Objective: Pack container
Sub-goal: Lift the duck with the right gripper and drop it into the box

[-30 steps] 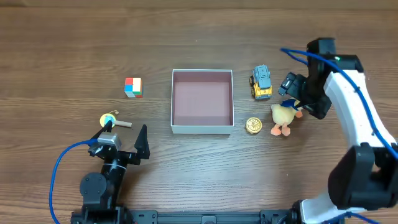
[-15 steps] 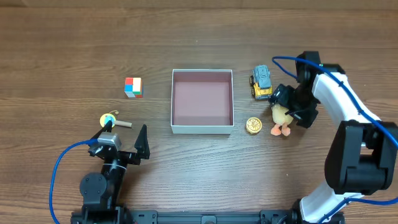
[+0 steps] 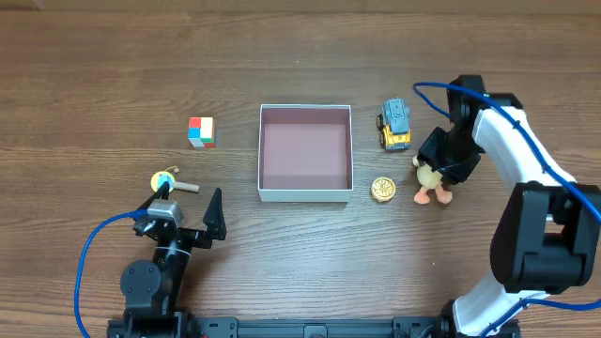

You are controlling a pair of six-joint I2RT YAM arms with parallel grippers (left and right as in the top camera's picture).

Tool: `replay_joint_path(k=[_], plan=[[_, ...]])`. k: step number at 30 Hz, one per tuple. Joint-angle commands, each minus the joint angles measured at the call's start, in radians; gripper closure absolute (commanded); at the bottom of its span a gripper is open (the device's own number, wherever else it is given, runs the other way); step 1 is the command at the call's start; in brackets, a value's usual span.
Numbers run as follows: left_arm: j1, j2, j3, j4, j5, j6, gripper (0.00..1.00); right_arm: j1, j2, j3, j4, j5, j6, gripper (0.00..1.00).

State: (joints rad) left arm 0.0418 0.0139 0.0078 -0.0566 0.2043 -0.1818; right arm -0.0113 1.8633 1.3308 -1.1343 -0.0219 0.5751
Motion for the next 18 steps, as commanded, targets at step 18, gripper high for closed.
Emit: replay_joint_path(k=[18], plan=[[0.003, -0.003, -0.003, 0.001, -0.005, -0.006, 0.0, 0.587, -0.003, 0.634, -0.335, 0.079, -0.156, 0.61]])
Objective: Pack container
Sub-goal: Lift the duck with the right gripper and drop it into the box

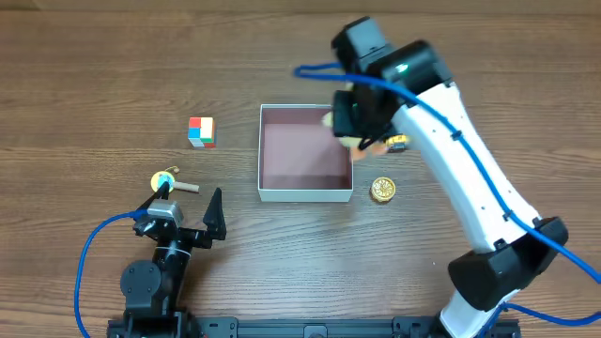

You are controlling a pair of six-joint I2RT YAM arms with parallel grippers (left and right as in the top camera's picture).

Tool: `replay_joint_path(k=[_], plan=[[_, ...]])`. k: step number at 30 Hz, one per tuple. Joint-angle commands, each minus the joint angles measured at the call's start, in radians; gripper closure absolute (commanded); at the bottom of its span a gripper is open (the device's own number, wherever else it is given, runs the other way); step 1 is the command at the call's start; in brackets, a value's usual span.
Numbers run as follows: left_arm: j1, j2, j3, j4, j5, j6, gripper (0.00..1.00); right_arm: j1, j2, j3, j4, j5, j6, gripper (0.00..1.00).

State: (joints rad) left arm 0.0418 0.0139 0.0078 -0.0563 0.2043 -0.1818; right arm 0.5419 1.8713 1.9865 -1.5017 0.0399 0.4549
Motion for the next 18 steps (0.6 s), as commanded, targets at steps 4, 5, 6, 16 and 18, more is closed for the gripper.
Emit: replay_joint_path(k=[4, 5, 6, 16, 18], plan=[[0.003, -0.003, -0.003, 0.001, -0.005, -0.005, 0.0, 0.127, -0.001, -0.063, 0.111, 0.012, 0.068, 0.6], [0.003, -0.003, -0.003, 0.001, -0.005, -0.005, 0.0, 0.143, 0.008, -0.063, 0.126, 0.012, 0.075, 0.58], [0.003, -0.003, -0.003, 0.001, -0.005, -0.005, 0.0, 0.147, 0.019, -0.063, 0.136, 0.011, 0.078, 0.57], [0.003, -0.003, -0.003, 0.001, -0.005, -0.005, 0.0, 0.148, 0.207, -0.063, 0.195, 0.002, 0.099, 0.41], [0.003, -0.003, -0.003, 0.001, -0.005, -0.005, 0.0, 0.148, 0.207, -0.062, 0.201, 0.0, 0.098, 0.21]])
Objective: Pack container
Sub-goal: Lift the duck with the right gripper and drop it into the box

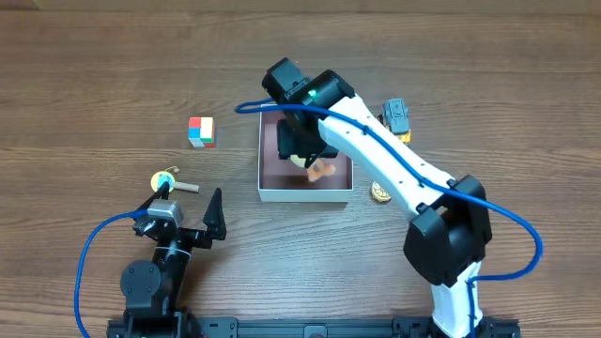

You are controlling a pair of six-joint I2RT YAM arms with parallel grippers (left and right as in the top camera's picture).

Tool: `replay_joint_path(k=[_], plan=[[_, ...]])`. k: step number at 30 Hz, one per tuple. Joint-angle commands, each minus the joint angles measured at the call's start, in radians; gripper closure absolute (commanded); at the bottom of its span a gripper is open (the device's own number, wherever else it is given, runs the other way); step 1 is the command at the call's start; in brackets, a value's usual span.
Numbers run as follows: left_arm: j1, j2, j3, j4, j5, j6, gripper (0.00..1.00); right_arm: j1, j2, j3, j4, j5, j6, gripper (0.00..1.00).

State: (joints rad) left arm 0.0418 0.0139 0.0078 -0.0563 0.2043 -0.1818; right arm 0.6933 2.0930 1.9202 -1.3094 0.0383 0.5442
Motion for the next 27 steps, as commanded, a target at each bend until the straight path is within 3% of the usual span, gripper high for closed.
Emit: replay_joint_path(k=[1, 6, 8, 11, 14, 21, 24, 27], plan=[[0.003, -0.003, -0.003, 0.001, -0.005, -0.005, 0.0, -0.003, -0.015, 0.005, 0.007, 0.001, 0.006, 0.19], [0.003, -0.003, -0.003, 0.001, -0.005, -0.005, 0.0, -0.003, -0.017, 0.057, -0.045, 0.034, 0.006, 0.06], [0.003, -0.003, -0.003, 0.001, -0.005, -0.006, 0.0, -0.007, -0.018, 0.172, -0.137, 0.108, 0.007, 0.0], [0.003, -0.003, -0.003, 0.001, -0.005, -0.005, 0.0, -0.043, -0.019, 0.452, -0.346, 0.227, 0.006, 0.0], [0.003, -0.003, -0.003, 0.001, -0.005, -0.006, 0.0, -0.143, -0.085, 0.584, -0.384, 0.215, -0.199, 0.0], [0.003, -0.003, -0.003, 0.001, -0.005, -0.006, 0.0, -0.383, -0.146, 0.544, -0.384, 0.195, -0.397, 0.0], [0.003, -0.003, -0.003, 0.001, -0.005, -0.006, 0.0, -0.478, -0.134, 0.423, -0.379, 0.051, -0.494, 0.0], [0.003, -0.003, -0.003, 0.001, -0.005, -0.005, 0.0, -0.525, -0.133, 0.233, -0.281, 0.031, -0.545, 0.0]])
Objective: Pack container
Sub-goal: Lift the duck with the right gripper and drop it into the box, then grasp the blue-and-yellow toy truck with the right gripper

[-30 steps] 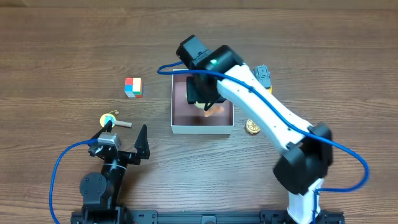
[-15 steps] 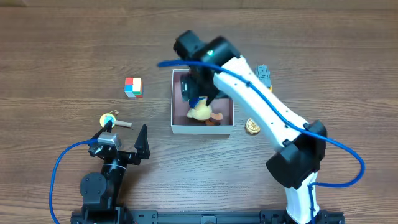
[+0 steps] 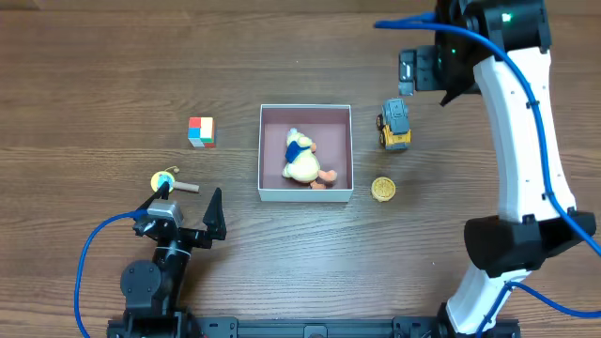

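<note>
A white box [image 3: 305,194] with a pink floor stands mid-table. Inside it lies a yellow duck toy [image 3: 303,160] with a blue scarf and orange feet. My right gripper [image 3: 420,70] hangs open and empty above the table, behind and right of the box, near a yellow and grey toy truck [image 3: 395,124]. A gold round token [image 3: 382,190] lies right of the box's front corner. A red, white and blue cube [image 3: 201,131] and a small yellow top with a stick [image 3: 169,182] lie left of the box. My left gripper [image 3: 188,208] rests open near the front left edge.
The right arm [image 3: 521,131] reaches across the right side of the table. A blue cable [image 3: 89,253] loops beside the left arm's base at the front.
My right gripper has let go of the duck, which now lies in the box. The gripper has moved from over the box to the back right, above the truck.
My right gripper was down on the duck at the right of the table, next to the token. Then it was over the box's right wall with the duck, then low inside the box. Now the duck lies there and the gripper is away. The left arm stayed still.
</note>
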You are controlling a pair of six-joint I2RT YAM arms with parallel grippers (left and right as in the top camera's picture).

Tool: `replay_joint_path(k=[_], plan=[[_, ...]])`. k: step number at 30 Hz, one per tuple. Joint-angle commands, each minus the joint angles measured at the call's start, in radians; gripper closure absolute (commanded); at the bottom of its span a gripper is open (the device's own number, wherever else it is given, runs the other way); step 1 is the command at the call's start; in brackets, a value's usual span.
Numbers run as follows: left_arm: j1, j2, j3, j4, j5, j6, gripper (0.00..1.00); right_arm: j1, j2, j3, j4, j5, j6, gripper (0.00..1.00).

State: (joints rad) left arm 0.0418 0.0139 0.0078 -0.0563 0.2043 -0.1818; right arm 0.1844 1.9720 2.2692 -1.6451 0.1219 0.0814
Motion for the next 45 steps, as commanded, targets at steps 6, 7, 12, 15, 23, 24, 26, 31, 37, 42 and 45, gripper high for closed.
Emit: replay_joint_path(k=[6, 7, 12, 15, 23, 24, 26, 31, 37, 42, 45], plan=[[0.003, -0.003, -0.003, 0.001, -0.005, -0.005, 0.0, -0.021, -0.003, -0.334, 0.218, -0.056, -0.143, 0.0], [0.003, -0.003, -0.003, 0.001, -0.005, -0.006, 0.0, -0.021, 0.005, -0.364, 0.245, -0.057, -0.148, 0.0], [0.003, -0.003, -0.003, 0.001, -0.005, -0.006, 0.0, -0.021, 0.073, -0.402, 0.319, -0.07, -0.168, 0.0], [0.003, -0.003, -0.003, 0.001, -0.005, -0.005, 0.0, -0.021, 0.126, -0.402, 0.359, -0.117, -0.168, 0.0], [0.003, -0.003, -0.003, 0.001, -0.005, -0.006, 0.0, -0.021, 0.214, -0.403, 0.394, -0.117, -0.186, 0.0], [0.003, -0.003, -0.003, 0.001, -0.005, -0.006, 0.0, -0.021, 0.222, -0.404, 0.397, -0.117, -0.186, 0.0], [0.003, -0.003, -0.003, 0.001, -0.005, -0.005, 0.0, -0.021, 0.244, -0.404, 0.402, -0.117, -0.186, 0.0], [0.003, -0.003, -0.003, 0.001, -0.005, -0.005, 0.0, -0.021, 0.273, -0.404, 0.415, -0.115, -0.187, 0.03], [0.003, -0.003, -0.003, 0.001, -0.005, -0.006, 0.0, -0.021, 0.272, -0.404, 0.446, -0.104, -0.182, 0.24], [0.003, -0.003, -0.003, 0.001, -0.005, -0.006, 0.0, -0.021, 0.272, -0.404, 0.47, -0.094, -0.156, 0.36], [0.003, -0.003, -0.003, 0.001, -0.005, -0.005, 0.0, -0.021, 0.272, -0.399, 0.47, -0.07, -0.117, 0.52]])
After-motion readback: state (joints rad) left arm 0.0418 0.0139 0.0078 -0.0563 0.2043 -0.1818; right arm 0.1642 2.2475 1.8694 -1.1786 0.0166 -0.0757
